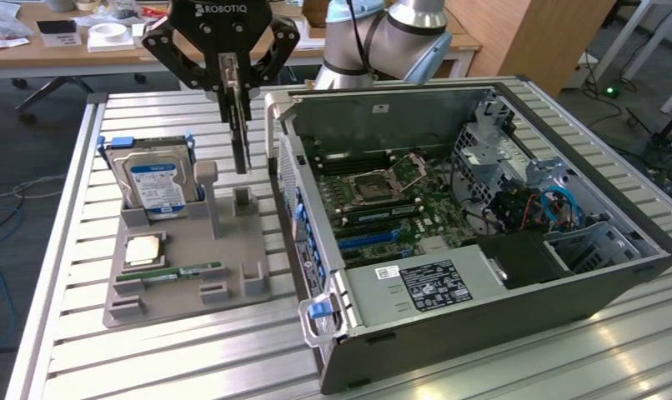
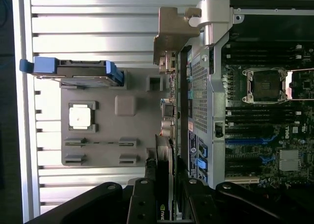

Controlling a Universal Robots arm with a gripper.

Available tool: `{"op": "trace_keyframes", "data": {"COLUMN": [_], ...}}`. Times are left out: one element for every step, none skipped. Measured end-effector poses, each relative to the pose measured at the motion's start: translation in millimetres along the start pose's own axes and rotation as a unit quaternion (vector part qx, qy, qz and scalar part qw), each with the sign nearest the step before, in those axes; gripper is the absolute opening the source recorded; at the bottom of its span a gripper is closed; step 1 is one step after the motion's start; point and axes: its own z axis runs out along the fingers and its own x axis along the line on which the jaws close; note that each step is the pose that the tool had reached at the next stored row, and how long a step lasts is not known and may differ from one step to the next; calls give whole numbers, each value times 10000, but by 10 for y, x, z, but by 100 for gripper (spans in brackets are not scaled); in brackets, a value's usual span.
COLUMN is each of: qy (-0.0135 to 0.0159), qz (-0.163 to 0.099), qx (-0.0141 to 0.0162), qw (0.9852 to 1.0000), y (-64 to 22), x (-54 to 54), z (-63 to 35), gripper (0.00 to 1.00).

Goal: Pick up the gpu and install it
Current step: 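Pick up the gpu and move the gpu toward the slot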

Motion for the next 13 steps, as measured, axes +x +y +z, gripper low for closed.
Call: {"op": "trace_keyframes", "data": {"qy": [0, 0, 0, -1, 0, 0, 0, 0, 0, 0, 0, 0, 0], "qz": [0, 0, 0, 0, 0, 0, 0, 0, 0, 0, 0, 0, 1], "qx": [0, 0, 0, 0, 0, 0, 0, 0, 0, 0, 0, 0, 0], "qw": [10000, 10000, 10000, 10000, 10000, 10000, 10000, 10000, 10000, 10000, 10000, 10000, 10000], "y": [1, 1, 2, 3, 4, 5, 6, 7, 9, 10, 11, 13, 15], "x": [-11, -24, -38, -57, -79, -102, -125, -149, -174, -201, -229, -260, -291], "z": [0, 1, 2, 3, 3, 4, 5, 6, 6, 7, 8, 9, 11], "gripper": [26, 26, 26, 26, 26, 26, 26, 26, 26, 26, 26, 26, 26]}}
